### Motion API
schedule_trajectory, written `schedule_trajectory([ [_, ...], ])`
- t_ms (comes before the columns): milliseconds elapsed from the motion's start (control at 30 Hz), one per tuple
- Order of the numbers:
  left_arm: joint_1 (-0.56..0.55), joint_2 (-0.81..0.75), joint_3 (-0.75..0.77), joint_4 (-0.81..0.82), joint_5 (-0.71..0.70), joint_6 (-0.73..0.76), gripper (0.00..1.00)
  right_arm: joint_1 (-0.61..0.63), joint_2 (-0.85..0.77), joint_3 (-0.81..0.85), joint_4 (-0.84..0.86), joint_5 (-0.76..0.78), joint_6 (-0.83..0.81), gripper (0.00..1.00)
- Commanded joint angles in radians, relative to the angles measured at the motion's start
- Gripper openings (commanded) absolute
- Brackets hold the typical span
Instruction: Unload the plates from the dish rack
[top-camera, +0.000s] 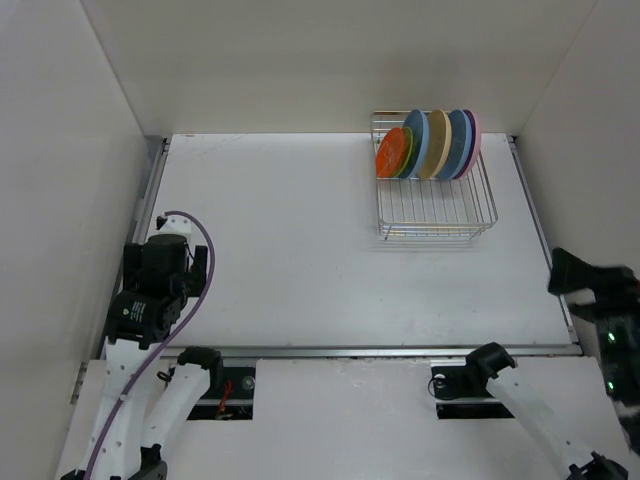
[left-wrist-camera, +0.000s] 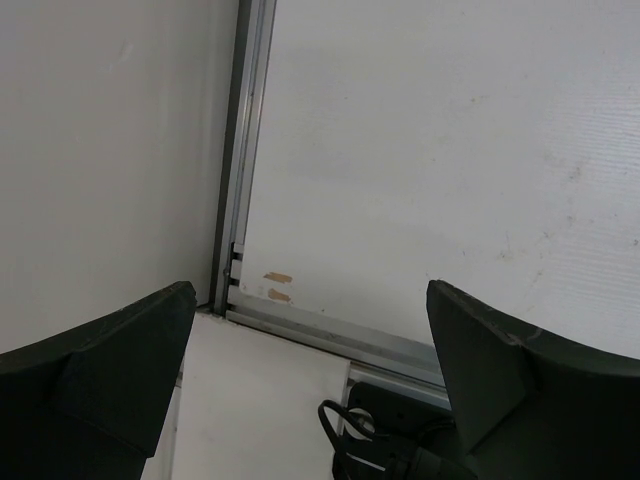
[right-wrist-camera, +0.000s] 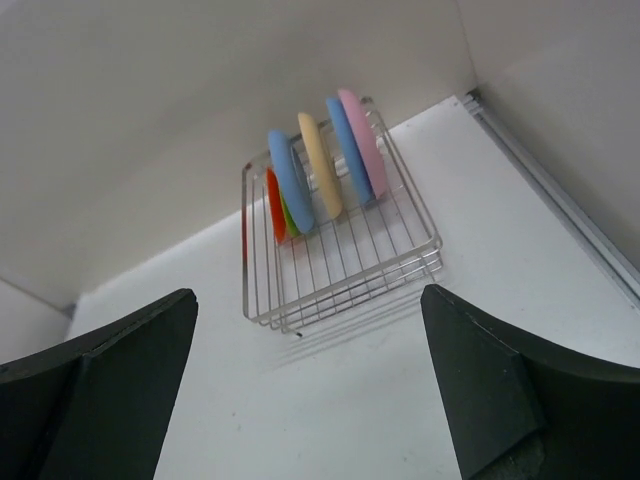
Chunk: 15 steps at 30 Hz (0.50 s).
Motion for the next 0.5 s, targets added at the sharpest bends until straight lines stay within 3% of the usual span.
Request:
schedule_trajectory([
  [0, 0.006, 0.016, -0.003, 0.026, 0.005, -0.005, 1.0, 0.008, 0.284, -0.035, 0.153, -0.133, -0.091, 0.99],
  [100, 0.015, 0.026, -0.003, 0.026, 0.014, -0.005, 1.0, 0.008, 0.531, -0.013, 0.247, -0.123, -0.092, 0.99],
  [300, 0.035, 0.026, -0.013, 0.017, 0.033, 0.004, 1.0, 0.008, 0.9, 0.117, 0.499, -0.164, -0.208, 0.54],
  [467, 0.055, 0.026, -0.035, 0.017, 0.042, 0.013, 1.0, 0.008, 1.311, 0.368, 0.58, -0.186, -0.239, 0.51],
])
